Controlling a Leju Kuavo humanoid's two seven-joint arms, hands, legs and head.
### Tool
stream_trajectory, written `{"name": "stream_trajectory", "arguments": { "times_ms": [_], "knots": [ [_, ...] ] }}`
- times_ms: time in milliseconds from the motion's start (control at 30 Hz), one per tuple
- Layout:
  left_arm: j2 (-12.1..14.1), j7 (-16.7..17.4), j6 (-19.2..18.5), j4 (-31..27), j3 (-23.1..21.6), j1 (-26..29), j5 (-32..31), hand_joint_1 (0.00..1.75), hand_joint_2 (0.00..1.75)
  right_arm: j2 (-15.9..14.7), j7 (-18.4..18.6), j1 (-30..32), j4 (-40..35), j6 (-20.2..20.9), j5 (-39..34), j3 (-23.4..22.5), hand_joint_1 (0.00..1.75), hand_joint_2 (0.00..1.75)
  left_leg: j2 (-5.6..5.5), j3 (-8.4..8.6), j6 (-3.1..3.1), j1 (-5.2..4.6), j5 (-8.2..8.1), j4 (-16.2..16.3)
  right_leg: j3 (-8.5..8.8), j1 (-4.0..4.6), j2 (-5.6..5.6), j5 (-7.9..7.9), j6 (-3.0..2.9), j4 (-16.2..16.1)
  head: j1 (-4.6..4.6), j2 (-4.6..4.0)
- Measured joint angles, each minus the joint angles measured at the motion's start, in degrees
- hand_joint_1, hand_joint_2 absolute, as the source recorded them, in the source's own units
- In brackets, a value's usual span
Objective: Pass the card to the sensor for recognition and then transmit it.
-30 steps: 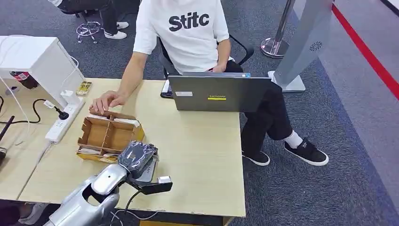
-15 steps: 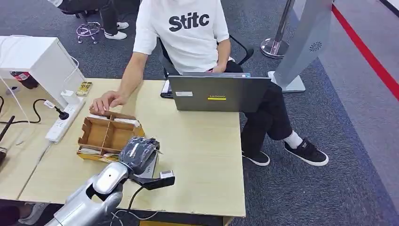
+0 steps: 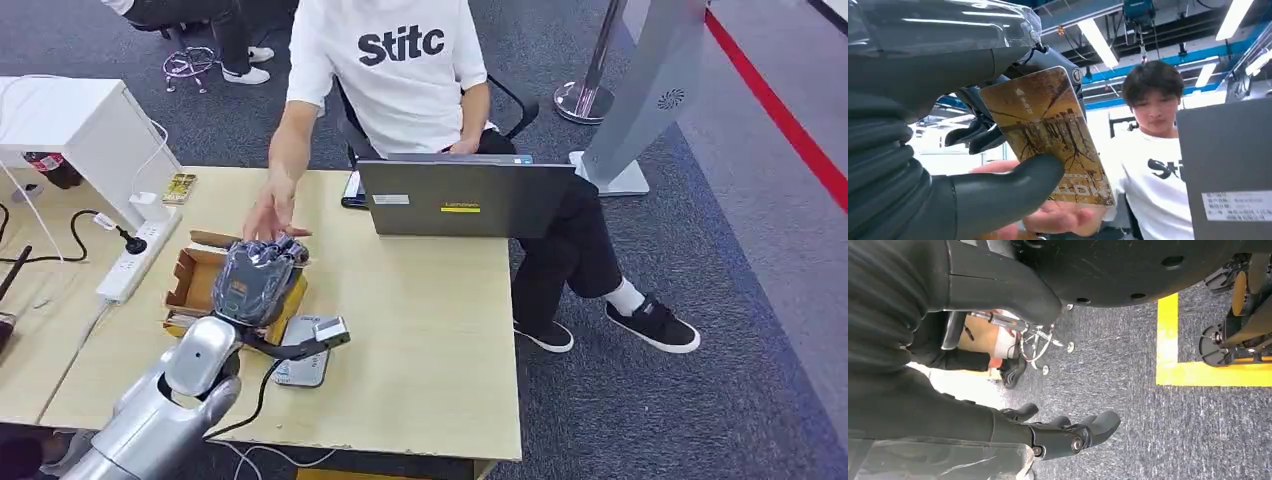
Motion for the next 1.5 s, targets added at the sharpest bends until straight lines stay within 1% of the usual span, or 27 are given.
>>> {"name": "stream_trajectory", "arguments": {
  "times_ms": [67,167,267,300,333,367,433,467,500,667,800,867,933,1000,1067,1100,1200,1300,1367,1433,1500],
  "knots": [
    [0.24,0.46,1.19,-0.15,1.25,-0.08,-0.59,1.75,1.75,0.0,0.11,0.0,0.02,0.0,0.26,0.11,0.0,1.75,0.01,0.0,0.0,0.0,0.0,0.0,-0.01,0.0,0.0,0.0,0.0,0.0,0.02,0.0],
    [0.68,0.42,1.23,-0.15,3.0,-0.58,-1.42,1.75,1.75,0.0,0.22,-0.01,0.02,0.04,0.42,0.2,0.0,1.75,0.0,0.0,0.0,-0.01,0.0,0.01,-0.01,0.0,-0.01,0.0,0.0,-0.01,0.0,0.0],
    [0.74,0.24,1.21,-0.15,3.72,-0.84,-1.66,1.75,1.75,0.0,0.22,-0.01,0.02,0.11,0.41,0.33,0.0,1.75,0.0,0.0,0.0,-0.01,0.0,0.0,-0.01,0.0,0.0,0.0,0.0,-0.01,0.0,0.0],
    [0.74,0.2,1.21,-0.15,3.76,-0.94,-1.71,1.61,1.75,0.0,0.17,-0.01,0.02,0.15,0.42,0.42,0.0,1.75,0.0,0.0,0.0,-0.01,0.0,0.01,-0.01,0.0,0.0,0.0,0.0,-0.01,0.0,0.02],
    [0.74,-0.04,1.23,-0.15,3.81,-1.03,-1.92,1.55,1.75,0.0,0.09,-0.01,0.02,0.17,0.42,0.57,0.0,1.75,0.0,0.0,0.0,-0.01,0.0,0.01,-0.01,0.0,0.0,0.0,0.0,-0.01,0.0,0.02],
    [0.76,-0.19,1.36,-0.15,3.85,-1.05,-2.06,1.17,1.75,0.0,0.07,-0.02,0.02,0.17,0.44,0.68,0.0,1.75,0.0,0.0,0.0,-0.01,0.0,0.0,-0.01,0.0,0.0,0.0,0.0,-0.01,0.0,0.02],
    [0.76,-0.41,1.84,-0.15,4.03,-1.06,-1.9,1.17,1.75,0.0,0.0,-0.01,0.02,0.15,0.44,0.81,0.0,1.75,0.0,0.0,0.0,-0.01,0.0,0.0,-0.01,0.0,0.0,0.0,0.0,-0.01,0.02,0.0],
    [0.76,-0.72,2.15,-0.15,4.13,-1.05,-1.75,0.19,1.75,0.0,0.0,-0.02,0.02,0.15,0.44,0.85,0.0,1.75,0.0,0.0,0.0,-0.01,0.0,0.01,-0.01,0.0,0.0,0.0,0.0,0.0,-0.02,0.0],
    [0.74,-1.0,2.28,-0.15,4.2,-1.05,-1.55,0.0,1.75,0.0,0.0,-0.01,0.02,0.15,0.44,0.94,0.0,1.75,0.0,0.0,0.0,-0.01,0.0,0.01,-0.01,0.0,0.0,0.0,0.0,-0.01,0.0,0.0],
    [0.68,-1.55,2.56,-0.15,4.22,-1.03,-0.92,0.0,1.75,0.0,0.0,-0.02,0.02,0.15,0.44,1.18,0.0,1.75,0.0,-0.01,0.0,-0.01,0.0,0.0,-0.01,0.0,0.0,0.0,0.0,-0.01,0.0,0.0],
    [0.46,-3.06,2.39,-0.15,4.22,-0.86,1.03,0.0,1.75,0.0,0.0,-0.02,0.02,0.15,0.41,1.25,0.0,1.75,0.0,-0.01,0.0,-0.01,0.0,0.0,-0.01,0.0,0.0,0.0,0.0,-0.01,0.0,0.0],
    [0.33,-4.0,1.69,-0.35,4.22,-0.57,2.08,0.0,1.75,0.0,-0.04,-0.02,0.02,0.17,0.33,1.25,0.0,1.75,0.0,0.0,0.0,-0.01,0.0,0.01,-0.01,0.0,0.0,0.0,0.0,-0.01,0.0,0.0],
    [0.2,-5.86,-0.2,-1.05,4.2,0.09,4.47,0.0,1.75,0.0,-0.17,0.0,0.02,0.17,-0.05,1.25,0.0,1.75,0.01,0.0,0.0,-0.01,0.0,0.01,-0.01,0.0,0.01,0.0,0.0,-0.01,0.0,0.02],
    [-0.17,-8.42,-3.61,-2.41,4.18,1.29,9.93,0.0,1.75,0.0,-0.35,0.0,0.02,0.17,-0.35,1.25,0.0,1.75,0.01,-0.01,0.0,-0.01,-0.01,0.0,-0.01,-0.01,0.01,0.0,0.0,-0.02,0.0,0.0],
    [-0.37,-10.47,-8.29,-4.07,4.11,3.24,14.94,0.0,1.75,0.0,-0.59,0.01,0.02,0.17,-0.9,1.25,0.0,1.75,0.04,-0.01,0.0,-0.01,-0.01,0.0,-0.01,-0.01,0.03,0.0,0.0,-0.02,0.0,0.02],
    [-0.39,-10.77,-11.15,-5.21,4.0,4.69,17.03,0.0,1.75,0.0,-0.7,0.02,0.02,0.15,-1.2,1.25,0.0,1.75,0.07,-0.01,0.01,-0.01,-0.02,0.0,-0.03,-0.01,0.06,0.0,0.0,-0.02,0.0,0.0],
    [0.35,-11.3,-15.04,-8.27,3.63,9.72,18.95,0.0,1.75,0.04,-0.76,0.15,0.09,-0.02,-1.73,1.25,0.0,1.75,0.08,-0.06,0.02,-0.01,-0.03,-0.02,-0.07,0.0,0.07,-0.02,0.0,-0.02,0.02,0.02],
    [2.69,-11.52,-16.04,-11.04,3.48,14.53,19.39,0.0,1.75,0.04,-0.81,0.43,0.11,-0.09,-2.01,1.22,0.0,1.75,0.06,-0.1,0.02,0.0,-0.04,-0.01,-0.18,0.0,0.06,-0.03,0.0,-0.03,-0.02,0.0],
    [3.56,-11.58,-16.36,-12.24,3.48,16.17,19.43,0.0,1.75,0.04,-0.83,0.5,0.15,-0.09,-2.06,1.22,0.0,1.75,-0.01,-0.17,0.02,0.01,-0.03,-0.02,-0.18,0.0,-0.05,-0.04,0.0,-0.02,0.0,0.0],
    [4.48,-11.58,-17.44,-13.14,3.48,17.45,18.92,0.0,1.75,0.07,-1.01,0.48,0.17,-0.02,-2.21,1.22,0.0,1.75,0.0,-0.18,0.01,0.01,-0.02,-0.05,-0.13,0.0,-0.05,-0.03,0.0,-0.01,0.0,0.0],
    [5.84,-11.52,-17.63,-14.08,3.54,19.11,17.96,0.0,1.75,0.07,-1.2,0.57,0.17,0.0,-2.6,1.22,0.0,1.75,0.06,-0.15,0.0,0.01,-0.01,-0.06,-0.12,0.0,0.0,-0.01,-0.02,0.01,0.0,0.0]
  ]
}}
